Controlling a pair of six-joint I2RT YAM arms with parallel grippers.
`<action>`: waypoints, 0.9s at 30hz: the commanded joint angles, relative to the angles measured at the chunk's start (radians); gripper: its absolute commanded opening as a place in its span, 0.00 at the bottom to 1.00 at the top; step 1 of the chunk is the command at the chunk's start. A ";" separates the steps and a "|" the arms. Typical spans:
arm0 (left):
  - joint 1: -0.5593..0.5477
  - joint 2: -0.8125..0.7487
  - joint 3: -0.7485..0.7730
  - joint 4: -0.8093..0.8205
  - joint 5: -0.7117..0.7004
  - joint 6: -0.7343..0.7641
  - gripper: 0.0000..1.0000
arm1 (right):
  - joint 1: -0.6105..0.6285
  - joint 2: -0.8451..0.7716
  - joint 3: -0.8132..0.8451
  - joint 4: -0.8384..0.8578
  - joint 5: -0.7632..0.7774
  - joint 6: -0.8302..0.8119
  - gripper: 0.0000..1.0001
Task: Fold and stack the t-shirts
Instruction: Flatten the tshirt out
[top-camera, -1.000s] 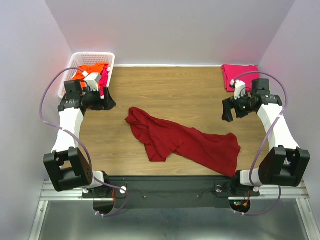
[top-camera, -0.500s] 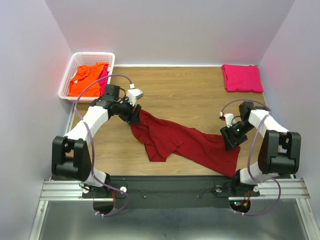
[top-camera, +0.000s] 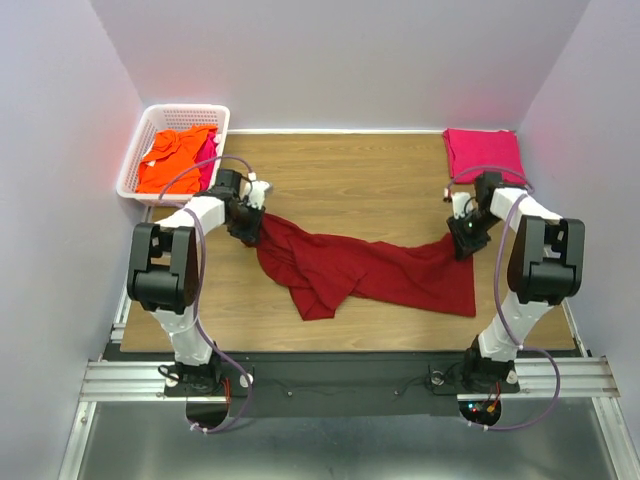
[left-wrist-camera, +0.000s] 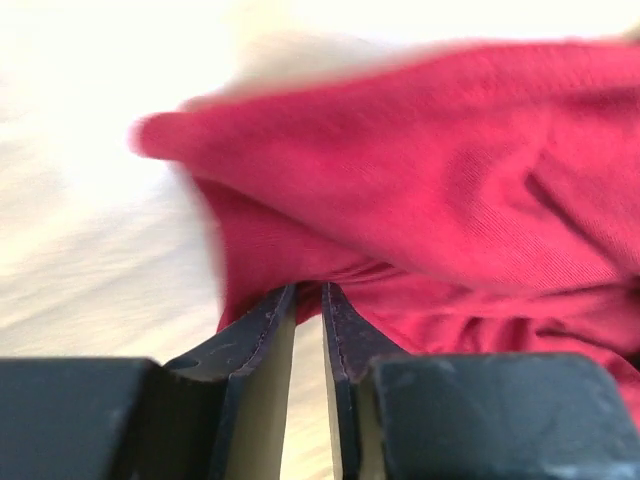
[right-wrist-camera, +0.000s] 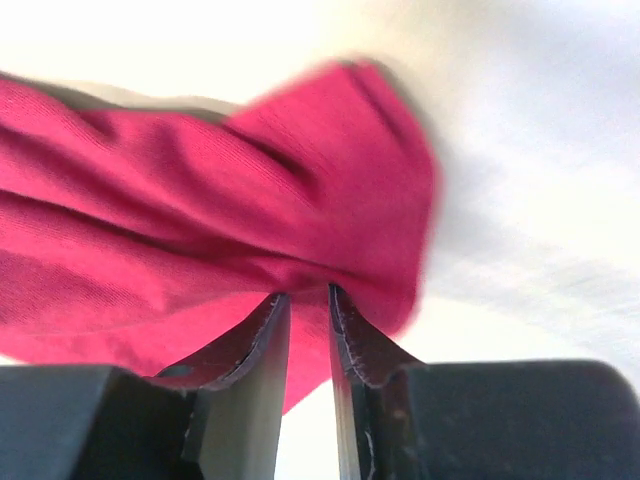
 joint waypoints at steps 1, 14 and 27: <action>0.067 -0.034 0.127 -0.009 -0.011 0.008 0.31 | -0.006 0.012 0.134 0.093 0.004 0.048 0.30; -0.343 -0.132 0.282 -0.116 0.231 0.251 0.62 | -0.037 -0.226 0.044 -0.232 -0.094 -0.004 0.56; -0.546 0.170 0.466 -0.231 0.301 0.665 0.55 | -0.136 -0.223 -0.088 -0.257 -0.097 0.083 0.50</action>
